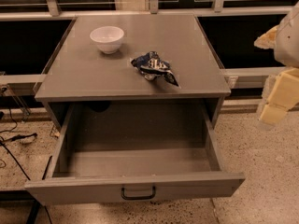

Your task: Close top drawer

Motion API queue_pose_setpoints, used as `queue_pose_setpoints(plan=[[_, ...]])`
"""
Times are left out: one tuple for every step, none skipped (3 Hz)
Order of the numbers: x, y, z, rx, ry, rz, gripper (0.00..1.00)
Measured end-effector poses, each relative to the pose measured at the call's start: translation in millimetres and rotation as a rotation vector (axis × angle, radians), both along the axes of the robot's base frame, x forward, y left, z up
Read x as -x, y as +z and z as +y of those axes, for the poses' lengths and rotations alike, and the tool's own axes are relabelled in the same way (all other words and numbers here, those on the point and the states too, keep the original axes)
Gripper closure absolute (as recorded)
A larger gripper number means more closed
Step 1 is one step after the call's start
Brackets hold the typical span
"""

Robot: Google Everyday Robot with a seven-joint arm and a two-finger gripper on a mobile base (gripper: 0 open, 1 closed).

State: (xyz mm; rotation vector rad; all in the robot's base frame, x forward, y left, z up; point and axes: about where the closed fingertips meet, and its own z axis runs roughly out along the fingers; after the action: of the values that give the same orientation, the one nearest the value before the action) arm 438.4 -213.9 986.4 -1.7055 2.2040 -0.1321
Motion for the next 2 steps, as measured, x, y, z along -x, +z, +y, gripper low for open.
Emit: queue_pose_setpoints(plan=[[2, -3, 2, -0.004, 0.001, -0.007, 0.0], [8, -14, 4, -0.038, -0.013, -0.013, 0.0]])
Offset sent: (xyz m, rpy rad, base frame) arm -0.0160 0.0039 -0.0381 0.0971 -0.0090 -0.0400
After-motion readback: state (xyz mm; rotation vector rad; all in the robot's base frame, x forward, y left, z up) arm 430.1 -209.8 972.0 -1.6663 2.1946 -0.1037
